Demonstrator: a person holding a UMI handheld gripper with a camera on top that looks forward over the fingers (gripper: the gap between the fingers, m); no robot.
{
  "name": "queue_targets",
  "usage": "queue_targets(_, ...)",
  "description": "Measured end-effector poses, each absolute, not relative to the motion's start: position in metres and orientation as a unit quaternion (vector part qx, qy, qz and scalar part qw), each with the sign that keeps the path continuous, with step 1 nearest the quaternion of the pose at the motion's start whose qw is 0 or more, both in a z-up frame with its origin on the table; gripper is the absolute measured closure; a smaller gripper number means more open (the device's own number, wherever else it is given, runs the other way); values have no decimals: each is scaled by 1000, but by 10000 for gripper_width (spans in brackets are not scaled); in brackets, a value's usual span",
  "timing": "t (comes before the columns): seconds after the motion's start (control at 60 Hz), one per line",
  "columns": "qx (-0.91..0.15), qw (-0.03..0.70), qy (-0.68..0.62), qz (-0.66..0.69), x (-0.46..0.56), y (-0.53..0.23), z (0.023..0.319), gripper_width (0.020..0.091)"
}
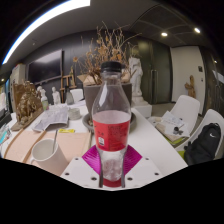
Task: Pour water
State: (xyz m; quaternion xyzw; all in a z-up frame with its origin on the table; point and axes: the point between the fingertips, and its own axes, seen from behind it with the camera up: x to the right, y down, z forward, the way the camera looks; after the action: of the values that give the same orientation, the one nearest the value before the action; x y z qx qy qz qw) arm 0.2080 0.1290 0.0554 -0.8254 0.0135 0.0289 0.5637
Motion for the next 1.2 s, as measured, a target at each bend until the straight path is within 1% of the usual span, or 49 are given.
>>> queue_targets(0.017,-820,572,15,28,207,130,59,864)
queue_targets(0.083,-814,580,10,20,206,127,57,862)
queue_targets(0.15,-810,586,6,15,207,128,58,835)
queue_targets(0.233,-808,588,7,12,203,125,57,719)
queue_targets(0.317,-818,575,13,10,206,123,52,629)
queue_targets(0.333,-824,567,15,8,207,120,52,584)
queue_targets(0.35,-829,559,17,5,208,118,50,511)
queue_targets(0.4,-839,544,19,2,210,111,48,248)
queue_targets(0.417,-841,540,20,0,211,108,50,240)
queue_targets(0.45,-846,533,25,-2,211,101,52,269)
queue_targets(0.5,-853,521,36,-13,213,88,55,244)
queue_targets(0.55,-858,511,44,-26,214,68,64,248)
queue_targets(0.633,-864,500,43,-33,201,33,82,248)
queue_targets(0.917,-877,479,24,-44,129,-105,163,245)
queue_targets(1.083,-876,479,13,-52,88,-169,195,244)
queue_targets(1.2,-874,481,13,-62,74,-196,207,248)
